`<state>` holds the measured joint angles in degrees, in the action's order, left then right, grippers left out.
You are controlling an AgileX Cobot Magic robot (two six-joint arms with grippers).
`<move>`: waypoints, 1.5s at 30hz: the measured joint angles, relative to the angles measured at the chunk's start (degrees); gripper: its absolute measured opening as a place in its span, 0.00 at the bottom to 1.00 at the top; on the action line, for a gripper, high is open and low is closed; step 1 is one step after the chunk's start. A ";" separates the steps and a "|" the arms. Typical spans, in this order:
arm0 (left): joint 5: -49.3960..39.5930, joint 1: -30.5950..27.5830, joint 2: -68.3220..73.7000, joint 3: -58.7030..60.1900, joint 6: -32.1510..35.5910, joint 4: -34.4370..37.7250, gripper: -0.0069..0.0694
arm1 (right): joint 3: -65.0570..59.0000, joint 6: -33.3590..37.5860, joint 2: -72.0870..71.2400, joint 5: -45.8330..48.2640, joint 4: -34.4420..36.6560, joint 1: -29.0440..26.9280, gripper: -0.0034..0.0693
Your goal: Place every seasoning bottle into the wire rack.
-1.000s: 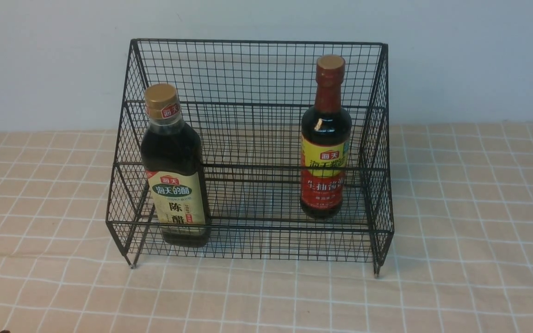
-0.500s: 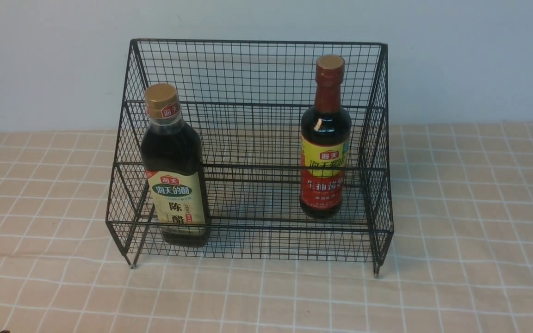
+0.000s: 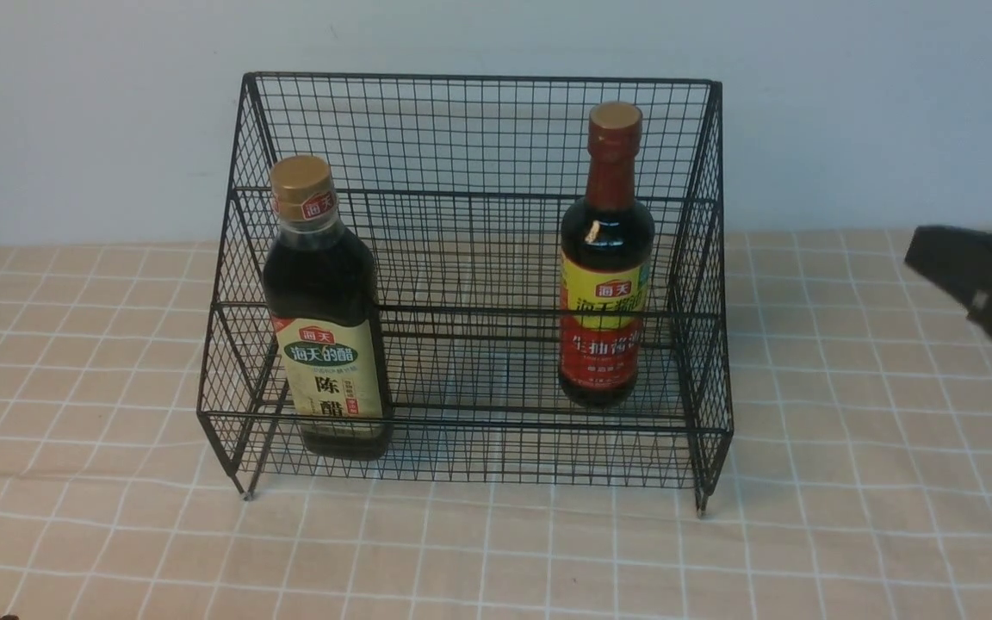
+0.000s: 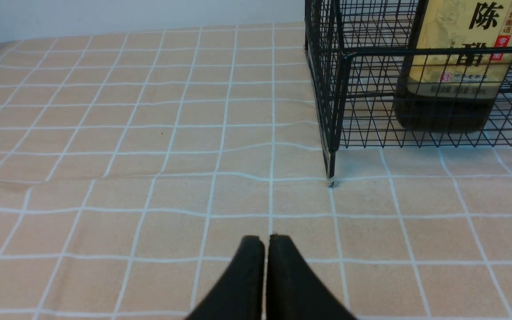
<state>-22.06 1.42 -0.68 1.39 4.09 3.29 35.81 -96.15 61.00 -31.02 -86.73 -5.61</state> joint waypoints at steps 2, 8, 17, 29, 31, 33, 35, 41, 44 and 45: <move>0.00 0.00 0.00 0.00 0.00 0.00 0.08 | -0.02 -0.47 0.00 -1.76 -1.09 0.00 0.03; 0.00 0.00 0.00 0.00 0.00 0.00 0.08 | -0.02 -0.75 0.00 -6.68 1.46 0.00 0.03; 0.00 0.00 0.00 0.00 0.00 0.00 0.08 | -0.02 -0.75 0.00 -10.02 4.53 0.00 0.03; 0.00 0.00 0.00 0.00 0.00 0.00 0.08 | -0.02 0.34 4.45 -27.91 28.60 0.00 0.03; 0.00 0.00 0.00 0.00 0.00 0.00 0.08 | -0.02 2.80 4.12 -30.34 31.50 0.11 0.03; 0.00 0.00 0.00 0.00 0.00 0.00 0.08 | -0.02 4.62 2.73 -30.29 33.38 0.16 0.03; 0.00 0.00 0.00 0.00 0.00 0.00 0.08 | -0.02 5.64 0.88 -29.44 34.47 0.35 0.03; 0.00 0.00 0.00 0.00 0.00 0.00 0.08 | -0.02 6.74 -9.33 -19.57 37.81 0.50 0.03; 0.00 0.00 0.00 0.00 0.00 0.00 0.08 | -0.02 6.81 -13.04 -13.10 37.93 0.50 0.03; 0.00 0.00 0.00 0.00 0.00 0.00 0.08 | -0.02 6.81 -16.49 -6.49 37.87 0.50 0.03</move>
<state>-22.06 1.42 -0.68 1.39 4.09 3.29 35.79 -89.34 44.51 -37.51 -48.86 -5.11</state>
